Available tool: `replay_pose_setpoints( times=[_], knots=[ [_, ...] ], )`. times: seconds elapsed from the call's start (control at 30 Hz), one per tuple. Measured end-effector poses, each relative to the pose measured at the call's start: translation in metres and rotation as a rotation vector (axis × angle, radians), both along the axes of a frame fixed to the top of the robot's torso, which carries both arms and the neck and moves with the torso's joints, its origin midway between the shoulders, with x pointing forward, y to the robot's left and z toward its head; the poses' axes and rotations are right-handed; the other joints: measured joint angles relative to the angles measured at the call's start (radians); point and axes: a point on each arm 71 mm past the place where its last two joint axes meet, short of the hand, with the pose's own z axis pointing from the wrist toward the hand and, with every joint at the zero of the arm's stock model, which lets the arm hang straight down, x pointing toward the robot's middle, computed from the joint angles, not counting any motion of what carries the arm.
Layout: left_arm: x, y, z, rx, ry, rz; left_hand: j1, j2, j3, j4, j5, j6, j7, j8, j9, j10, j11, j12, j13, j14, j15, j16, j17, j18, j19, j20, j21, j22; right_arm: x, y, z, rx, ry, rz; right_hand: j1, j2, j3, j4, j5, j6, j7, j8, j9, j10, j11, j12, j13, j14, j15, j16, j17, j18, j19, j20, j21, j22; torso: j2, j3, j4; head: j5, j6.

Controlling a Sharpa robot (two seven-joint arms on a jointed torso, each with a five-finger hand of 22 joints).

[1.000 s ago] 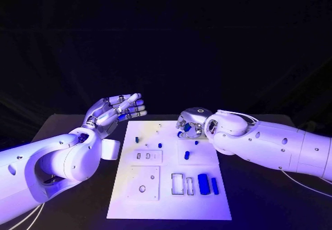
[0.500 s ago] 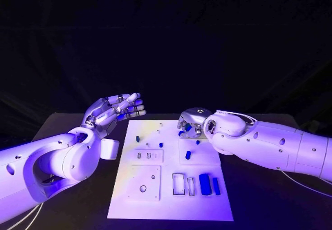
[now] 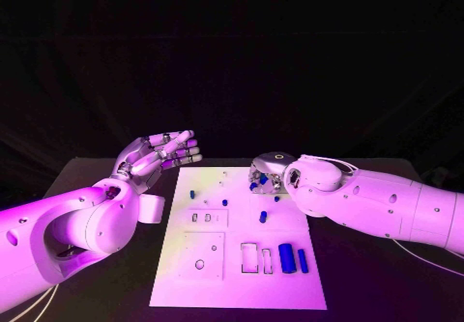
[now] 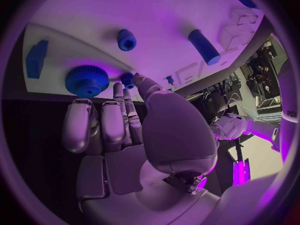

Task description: Assemble the parts on the task board

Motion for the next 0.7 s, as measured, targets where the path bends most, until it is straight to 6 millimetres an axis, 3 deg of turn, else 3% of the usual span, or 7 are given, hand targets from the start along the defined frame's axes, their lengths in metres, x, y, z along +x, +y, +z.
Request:
replay_pose_setpoints(
  times=[0.13,0.2,0.57,0.7],
  knots=[
    [0.0001,0.0001,0.0000,0.001,0.001,0.000,-0.004,0.004,0.000,0.000,0.000,0.000,0.000,0.000,0.000,-0.004,0.003,0.000,0.000,0.000,0.000,0.000,0.000,0.000,0.000,0.000,0.000,0.000,0.0002,0.0003,-0.0005,-0.002,0.004,0.000,0.000,0.000,0.007,0.007,0.000,0.012,-0.002,0.008,0.003,0.008,-0.003,0.003,0.001,0.000,0.000,0.008,0.008,0.000,0.004,0.004,0.009,0.016,0.002,0.0000,0.0018,-0.002,0.001],
    [0.0002,0.0002,0.0000,0.001,0.001,0.000,-0.004,0.004,0.000,0.000,0.000,-0.004,-0.004,-0.005,-0.001,-0.004,0.003,0.000,-0.001,0.000,0.000,0.000,0.000,0.000,0.000,0.000,0.000,-0.001,0.0003,0.0004,-0.0006,-0.003,0.005,0.000,0.005,0.005,0.011,0.011,0.000,0.019,-0.003,0.008,0.006,0.013,-0.006,0.003,0.001,0.000,0.000,0.016,0.014,-0.015,0.006,0.001,0.018,0.025,0.002,0.0000,0.0024,-0.002,0.001],
    [0.0004,0.0004,0.0008,0.002,0.003,0.000,-0.004,0.004,0.000,0.000,0.000,-0.016,-0.005,-0.011,-0.002,-0.007,0.007,-0.008,-0.001,0.000,0.000,-0.005,0.000,0.000,0.000,0.000,0.000,-0.002,0.0027,0.0007,0.0001,-0.001,0.008,-0.005,0.011,0.025,0.036,0.014,0.004,0.049,-0.010,0.017,0.015,0.034,-0.012,0.006,-0.001,0.000,0.000,0.031,0.028,-0.015,0.015,0.000,0.037,0.054,0.007,0.0000,0.0054,-0.003,0.002],
    [0.0005,0.0005,0.0011,0.003,0.004,0.000,-0.004,0.004,0.000,0.000,0.000,-0.016,-0.005,-0.011,-0.002,-0.007,0.007,-0.008,-0.001,0.000,0.000,-0.005,0.000,0.000,0.000,0.000,0.000,-0.002,0.0034,0.0000,0.0007,0.001,0.007,-0.007,0.021,0.035,0.059,0.007,-0.019,0.063,-0.013,0.020,0.017,0.044,-0.015,0.006,-0.006,-0.004,-0.004,0.036,0.031,-0.015,0.014,0.000,0.044,0.062,0.008,0.0000,0.0072,-0.004,0.000]
  ],
)
